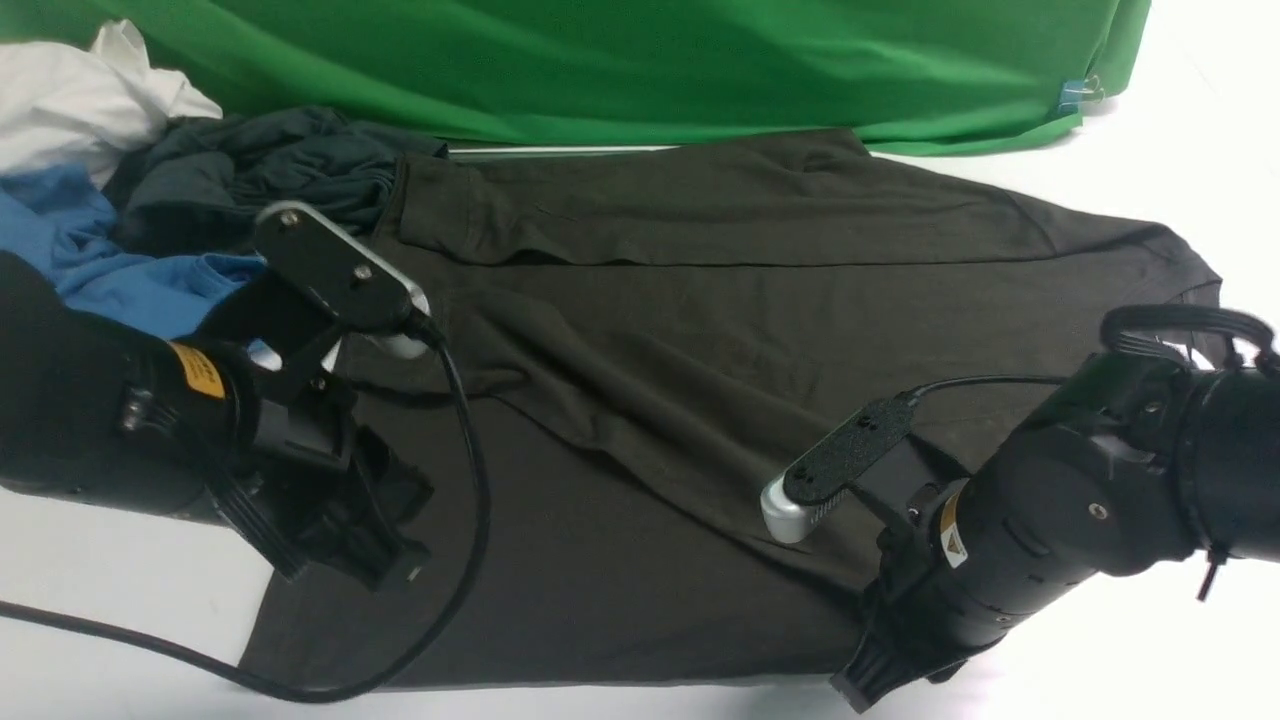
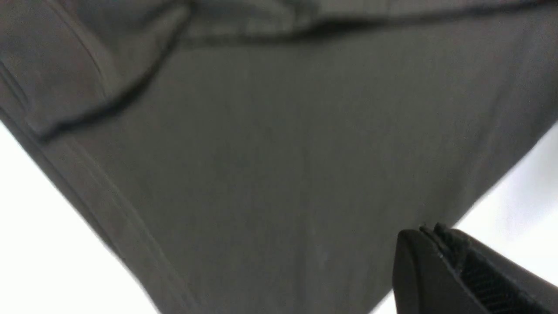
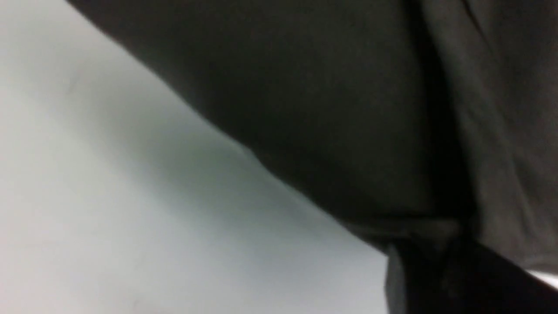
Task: Fold a long-sleeved shirt on a white desktop.
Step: 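Grab the top left corner of the dark shirt with the left gripper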
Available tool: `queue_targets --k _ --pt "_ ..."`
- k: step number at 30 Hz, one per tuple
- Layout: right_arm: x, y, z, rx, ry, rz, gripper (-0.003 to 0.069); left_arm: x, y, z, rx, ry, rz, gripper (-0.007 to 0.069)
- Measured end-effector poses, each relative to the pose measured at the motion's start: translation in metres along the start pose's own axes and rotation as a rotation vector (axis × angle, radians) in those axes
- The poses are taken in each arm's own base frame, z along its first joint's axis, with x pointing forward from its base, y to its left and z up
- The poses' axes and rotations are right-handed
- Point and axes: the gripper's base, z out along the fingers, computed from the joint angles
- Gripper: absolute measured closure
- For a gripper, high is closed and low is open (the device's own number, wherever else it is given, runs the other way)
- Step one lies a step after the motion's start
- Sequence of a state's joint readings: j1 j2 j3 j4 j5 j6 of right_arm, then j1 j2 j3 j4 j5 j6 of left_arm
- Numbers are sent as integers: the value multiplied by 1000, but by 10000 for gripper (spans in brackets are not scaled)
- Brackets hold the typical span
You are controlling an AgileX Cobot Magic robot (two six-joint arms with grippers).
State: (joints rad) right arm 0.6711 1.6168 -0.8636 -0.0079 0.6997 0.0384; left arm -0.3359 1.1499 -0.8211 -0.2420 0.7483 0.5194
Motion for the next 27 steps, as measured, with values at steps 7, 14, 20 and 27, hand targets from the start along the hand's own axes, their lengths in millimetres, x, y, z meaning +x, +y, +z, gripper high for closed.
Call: queue_targets --k 7,14,20,27 --pt "8 0 -13 2 46 23 629 -9 -13 -55 -62 -322 60 608" --pt "14 11 -11 -5 76 -11 629 3 -26 -108 -143 -534 117 608" --pt "4 13 -14 -12 -3 76 512 6 -26 -111 -164 -524 145 608" --pt "-7 9 -10 36 -91 54 184 11 -26 -103 -162 -504 142 608"
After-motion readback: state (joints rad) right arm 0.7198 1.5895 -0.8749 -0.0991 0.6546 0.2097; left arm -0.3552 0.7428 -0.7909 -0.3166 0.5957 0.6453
